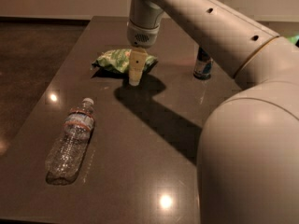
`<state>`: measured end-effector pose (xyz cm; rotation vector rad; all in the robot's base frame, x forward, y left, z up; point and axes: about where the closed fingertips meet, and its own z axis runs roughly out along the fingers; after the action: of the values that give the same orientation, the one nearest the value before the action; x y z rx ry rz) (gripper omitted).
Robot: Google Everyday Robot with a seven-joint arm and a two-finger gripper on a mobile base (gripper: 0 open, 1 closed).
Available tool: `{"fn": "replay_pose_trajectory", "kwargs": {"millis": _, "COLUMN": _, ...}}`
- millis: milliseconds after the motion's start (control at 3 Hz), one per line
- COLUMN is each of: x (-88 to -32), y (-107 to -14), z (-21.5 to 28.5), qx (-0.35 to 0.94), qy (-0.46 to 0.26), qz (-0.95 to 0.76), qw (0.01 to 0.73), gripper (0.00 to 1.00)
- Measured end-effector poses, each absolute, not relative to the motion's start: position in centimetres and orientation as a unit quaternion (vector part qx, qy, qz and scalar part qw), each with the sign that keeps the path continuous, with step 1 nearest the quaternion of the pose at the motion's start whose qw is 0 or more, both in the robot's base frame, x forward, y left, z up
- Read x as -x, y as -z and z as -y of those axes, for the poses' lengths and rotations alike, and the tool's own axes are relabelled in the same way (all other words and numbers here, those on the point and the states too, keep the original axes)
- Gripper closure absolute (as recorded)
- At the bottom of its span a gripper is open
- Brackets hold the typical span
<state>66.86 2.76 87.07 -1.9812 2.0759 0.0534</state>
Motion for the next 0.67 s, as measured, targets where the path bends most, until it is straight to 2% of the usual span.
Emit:
{"fn": "replay_pose_trajectory", "kwargs": {"millis": 333, "x": -67.61, "y": -86.56, "z": -3.48, "qx": 0.683, "qy": -0.028, "qz": -0.717, "qw": 0.134, "gripper": 0.15}}
{"fn": "replay_pose_trajectory", "kwargs": {"millis": 667, "x": -67.86, "y": -86.35, "z": -3.77, "qx": 0.682, "qy": -0.036, "qz": -0.719, "qw": 0.134, "gripper": 0.38}}
